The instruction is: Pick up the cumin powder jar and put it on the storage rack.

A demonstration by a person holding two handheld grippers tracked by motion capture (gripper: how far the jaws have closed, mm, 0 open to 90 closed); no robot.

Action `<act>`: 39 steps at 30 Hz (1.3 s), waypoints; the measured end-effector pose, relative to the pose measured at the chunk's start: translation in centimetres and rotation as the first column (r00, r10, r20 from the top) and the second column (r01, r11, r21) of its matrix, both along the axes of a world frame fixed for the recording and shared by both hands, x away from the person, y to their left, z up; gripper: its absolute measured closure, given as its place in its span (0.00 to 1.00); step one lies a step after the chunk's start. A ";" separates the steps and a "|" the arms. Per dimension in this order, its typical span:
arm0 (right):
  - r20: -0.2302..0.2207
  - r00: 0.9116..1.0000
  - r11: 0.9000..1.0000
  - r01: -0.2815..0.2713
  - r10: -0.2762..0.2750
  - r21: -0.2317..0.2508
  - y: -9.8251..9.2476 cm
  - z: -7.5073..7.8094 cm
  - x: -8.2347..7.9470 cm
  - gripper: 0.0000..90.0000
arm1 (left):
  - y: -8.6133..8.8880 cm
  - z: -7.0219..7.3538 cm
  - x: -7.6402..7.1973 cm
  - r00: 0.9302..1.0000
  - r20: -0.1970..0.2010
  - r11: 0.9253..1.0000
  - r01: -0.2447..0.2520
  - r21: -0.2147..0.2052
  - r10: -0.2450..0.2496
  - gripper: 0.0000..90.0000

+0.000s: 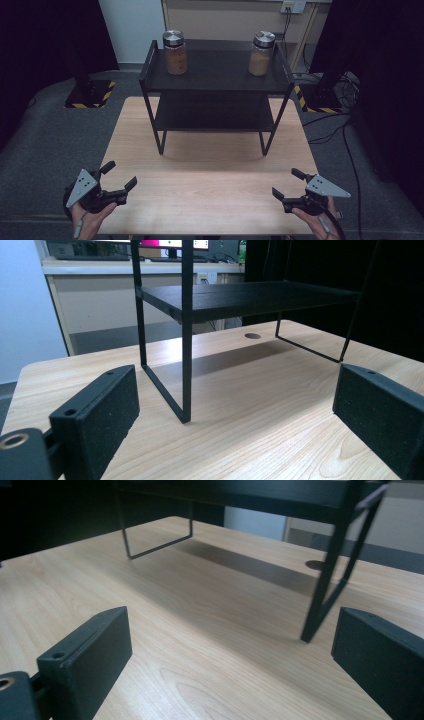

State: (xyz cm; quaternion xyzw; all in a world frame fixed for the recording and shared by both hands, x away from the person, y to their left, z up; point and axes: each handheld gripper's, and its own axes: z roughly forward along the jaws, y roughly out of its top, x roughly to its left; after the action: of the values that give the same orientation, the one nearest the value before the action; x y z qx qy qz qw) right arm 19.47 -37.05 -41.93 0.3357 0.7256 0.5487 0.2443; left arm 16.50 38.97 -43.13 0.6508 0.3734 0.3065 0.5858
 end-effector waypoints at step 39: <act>0.029 0.997 0.993 0.063 -0.067 0.103 -3.1 -1.1 -1.6 0.03 | 0.1 0.1 -0.1 0.999 0.018 0.999 0.040 0.004 -0.040 0.03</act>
State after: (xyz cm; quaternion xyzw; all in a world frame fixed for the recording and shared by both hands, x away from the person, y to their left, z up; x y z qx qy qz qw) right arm 17.83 -40.19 -43.04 0.3624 0.6812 0.5822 0.2562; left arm 16.41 39.11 -42.99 0.6563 0.3542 0.3012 0.5942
